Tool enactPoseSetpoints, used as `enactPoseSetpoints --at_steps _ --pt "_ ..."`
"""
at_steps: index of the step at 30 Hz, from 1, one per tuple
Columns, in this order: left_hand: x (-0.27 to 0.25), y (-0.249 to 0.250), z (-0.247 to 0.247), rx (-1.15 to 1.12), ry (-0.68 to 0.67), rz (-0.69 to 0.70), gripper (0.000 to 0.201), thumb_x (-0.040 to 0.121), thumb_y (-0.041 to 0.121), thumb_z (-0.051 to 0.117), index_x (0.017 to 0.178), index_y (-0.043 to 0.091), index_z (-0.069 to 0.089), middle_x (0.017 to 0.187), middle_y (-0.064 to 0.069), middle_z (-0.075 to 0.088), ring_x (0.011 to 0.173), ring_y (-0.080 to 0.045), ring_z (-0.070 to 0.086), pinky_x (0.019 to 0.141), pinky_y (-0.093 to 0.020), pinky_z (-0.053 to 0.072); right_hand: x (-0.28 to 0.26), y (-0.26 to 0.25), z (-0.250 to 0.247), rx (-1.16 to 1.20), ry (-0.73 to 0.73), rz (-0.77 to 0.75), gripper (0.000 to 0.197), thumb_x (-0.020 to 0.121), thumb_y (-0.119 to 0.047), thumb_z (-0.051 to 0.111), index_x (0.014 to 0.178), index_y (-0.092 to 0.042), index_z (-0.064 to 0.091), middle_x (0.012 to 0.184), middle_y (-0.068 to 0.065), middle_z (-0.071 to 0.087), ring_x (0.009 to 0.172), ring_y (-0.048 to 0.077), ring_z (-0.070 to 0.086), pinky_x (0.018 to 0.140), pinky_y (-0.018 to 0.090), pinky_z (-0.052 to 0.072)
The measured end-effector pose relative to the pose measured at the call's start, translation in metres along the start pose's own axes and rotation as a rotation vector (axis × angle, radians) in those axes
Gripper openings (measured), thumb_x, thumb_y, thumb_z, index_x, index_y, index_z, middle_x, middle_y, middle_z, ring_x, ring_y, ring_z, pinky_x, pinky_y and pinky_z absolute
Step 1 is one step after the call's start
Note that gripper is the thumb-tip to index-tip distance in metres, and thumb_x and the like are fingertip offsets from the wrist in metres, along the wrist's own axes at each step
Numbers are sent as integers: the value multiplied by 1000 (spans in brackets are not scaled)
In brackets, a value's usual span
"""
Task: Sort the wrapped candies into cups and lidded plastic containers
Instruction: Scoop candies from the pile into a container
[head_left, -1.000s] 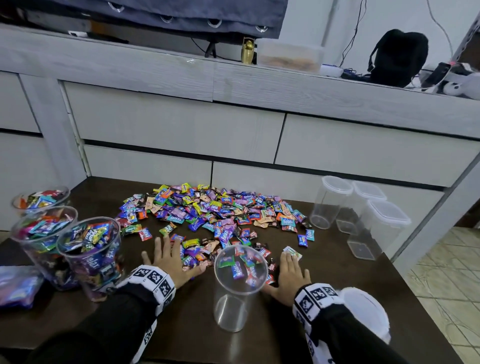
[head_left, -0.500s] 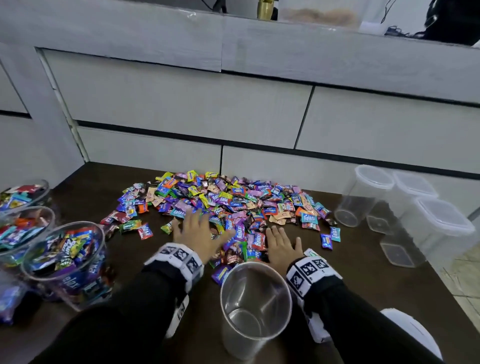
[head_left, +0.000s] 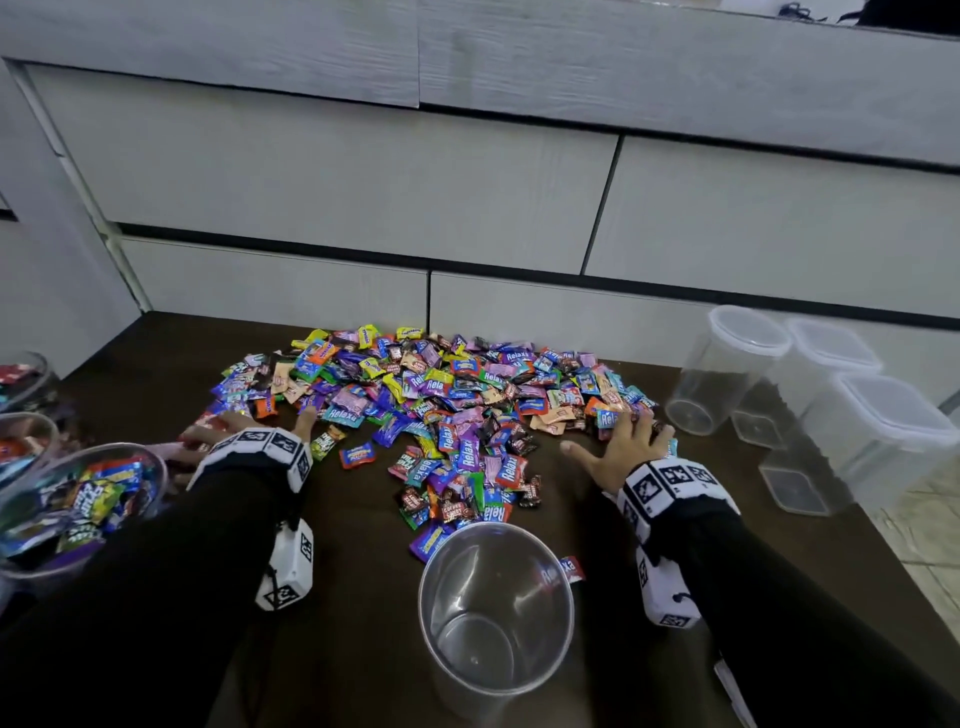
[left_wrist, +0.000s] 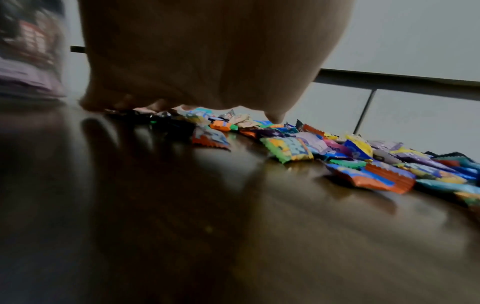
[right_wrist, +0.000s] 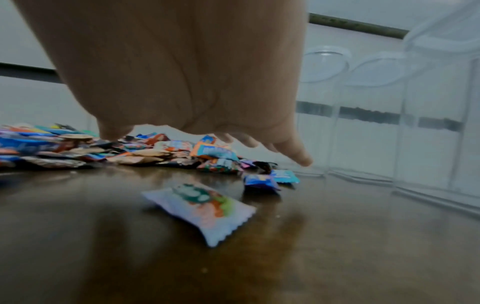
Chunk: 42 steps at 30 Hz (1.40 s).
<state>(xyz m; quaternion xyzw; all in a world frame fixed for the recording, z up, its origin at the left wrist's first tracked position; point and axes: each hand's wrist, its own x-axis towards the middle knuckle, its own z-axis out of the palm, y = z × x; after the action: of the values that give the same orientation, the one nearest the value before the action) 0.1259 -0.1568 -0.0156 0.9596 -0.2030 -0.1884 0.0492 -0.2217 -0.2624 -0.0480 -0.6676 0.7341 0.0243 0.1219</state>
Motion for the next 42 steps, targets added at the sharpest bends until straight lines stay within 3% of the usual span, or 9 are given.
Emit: enactPoseSetpoints --at_steps 3,9,16,21,24,28,33,37,42 --pt "2 12 15 -31 29 58 109 83 78 45 154 6 3 159 -26 -1 146 -47 3 116 -59 14 9 4 3 88 -31 86 112 74 -81 45 152 -16 -2 160 12 -5 145 38 -5 115 53 5" --pt "-9 38 42 48 -76 331 112 77 86 34 156 16 -3 160 -23 -12 148 -41 -9 116 -60 7 14 -27 7 75 -54 -120 104 75 -79 45 151 -26 -1 160 10 -6 145 38 -3 115 56 9" --pt "-26 43 61 236 -193 637 151 41 97 39 153 11 -17 160 -16 -23 147 -35 -20 117 -63 0 -8 -56 8 -29 -145 -362 115 63 -91 35 151 -27 -2 159 9 -10 144 41 -6 114 59 8" --pt "-43 41 66 251 -232 876 153 51 82 69 148 18 -31 160 -11 -25 148 -29 -20 115 -61 -3 -38 -75 16 -119 -135 -574 114 68 -83 49 151 -28 -5 159 8 -9 145 38 -1 114 59 10" --pt "-51 43 59 197 -293 969 133 69 66 73 151 24 -23 160 -13 -21 149 -31 -15 117 -57 -2 -40 -78 16 -177 -76 -600 104 74 -76 52 151 -26 2 158 10 7 143 36 13 110 58 22" --pt "-55 45 56 192 -225 1020 92 90 43 65 156 29 3 162 -13 -5 150 -34 1 118 -48 16 -39 -80 17 -258 29 -625 83 85 -67 46 148 -24 15 145 13 30 130 34 32 100 51 36" --pt "-58 49 58 315 9 1009 81 90 53 59 153 33 14 147 -15 29 134 -30 31 107 -41 34 -37 -76 13 -179 11 -656 66 94 -47 46 148 -21 19 140 14 32 126 32 33 97 47 40" --pt "-53 42 63 266 -68 994 102 71 84 42 154 37 7 154 -13 16 139 -33 24 110 -47 30 -44 -71 15 -117 62 -669 72 87 -61 40 146 -23 21 139 12 36 124 30 37 95 47 40" --pt "-58 44 72 273 -14 1003 79 92 65 42 154 40 0 162 -5 4 141 -30 19 107 -46 28 -52 -85 21 -265 48 -683 81 84 -71 40 147 -25 18 139 15 32 124 34 37 89 49 45"
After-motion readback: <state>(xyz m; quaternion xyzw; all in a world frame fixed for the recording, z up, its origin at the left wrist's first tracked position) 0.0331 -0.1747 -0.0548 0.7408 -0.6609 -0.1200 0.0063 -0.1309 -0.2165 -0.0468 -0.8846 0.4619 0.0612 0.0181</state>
